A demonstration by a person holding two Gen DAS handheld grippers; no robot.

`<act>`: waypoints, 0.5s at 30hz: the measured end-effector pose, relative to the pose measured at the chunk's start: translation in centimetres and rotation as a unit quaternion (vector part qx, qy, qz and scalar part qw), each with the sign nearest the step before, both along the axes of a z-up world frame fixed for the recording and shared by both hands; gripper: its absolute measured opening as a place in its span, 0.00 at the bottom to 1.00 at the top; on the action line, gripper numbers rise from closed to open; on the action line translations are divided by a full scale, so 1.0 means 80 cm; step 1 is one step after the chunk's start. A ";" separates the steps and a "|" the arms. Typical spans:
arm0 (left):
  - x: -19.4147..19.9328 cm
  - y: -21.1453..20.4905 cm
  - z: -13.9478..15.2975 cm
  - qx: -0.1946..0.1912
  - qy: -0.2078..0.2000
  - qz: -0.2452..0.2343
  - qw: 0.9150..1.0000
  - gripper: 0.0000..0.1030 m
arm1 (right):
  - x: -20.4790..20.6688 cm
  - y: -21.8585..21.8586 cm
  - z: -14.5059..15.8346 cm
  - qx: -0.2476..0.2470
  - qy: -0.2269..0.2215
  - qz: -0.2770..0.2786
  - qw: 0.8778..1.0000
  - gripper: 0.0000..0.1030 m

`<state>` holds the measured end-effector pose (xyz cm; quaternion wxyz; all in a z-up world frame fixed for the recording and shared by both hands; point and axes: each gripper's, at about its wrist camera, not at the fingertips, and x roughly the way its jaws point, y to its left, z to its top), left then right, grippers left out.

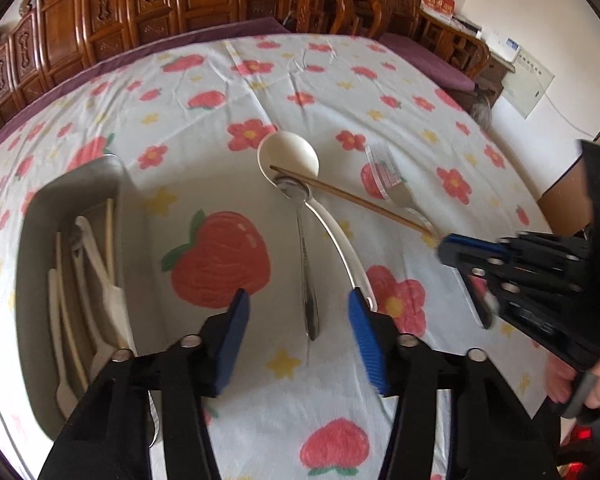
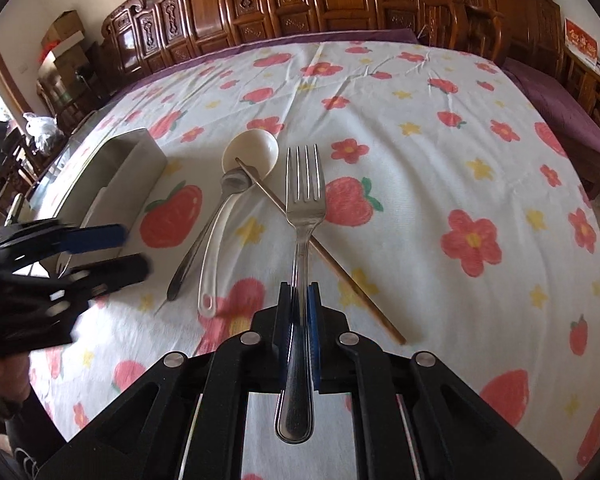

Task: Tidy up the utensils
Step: 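Grasp the steel spoon by its handle with the left tool while the right tool holds the fork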

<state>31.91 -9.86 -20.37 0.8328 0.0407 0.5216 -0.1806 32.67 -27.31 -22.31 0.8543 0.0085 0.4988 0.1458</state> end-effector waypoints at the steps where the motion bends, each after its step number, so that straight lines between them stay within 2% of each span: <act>1: 0.005 -0.004 -0.005 0.004 0.002 -0.001 1.000 0.40 | -0.003 -0.001 0.002 0.000 -0.001 0.002 1.000 0.09; 4: 0.015 -0.012 -0.014 0.008 0.012 -0.002 1.000 0.30 | -0.012 -0.005 0.007 0.000 -0.007 0.008 1.000 0.09; 8: 0.028 -0.020 -0.025 0.011 0.022 -0.004 1.000 0.21 | -0.022 -0.009 0.011 0.002 -0.012 0.016 1.000 0.09; 15: 0.050 -0.026 -0.041 0.005 0.040 0.008 0.999 0.20 | -0.030 -0.020 0.005 0.010 -0.010 0.015 1.000 0.09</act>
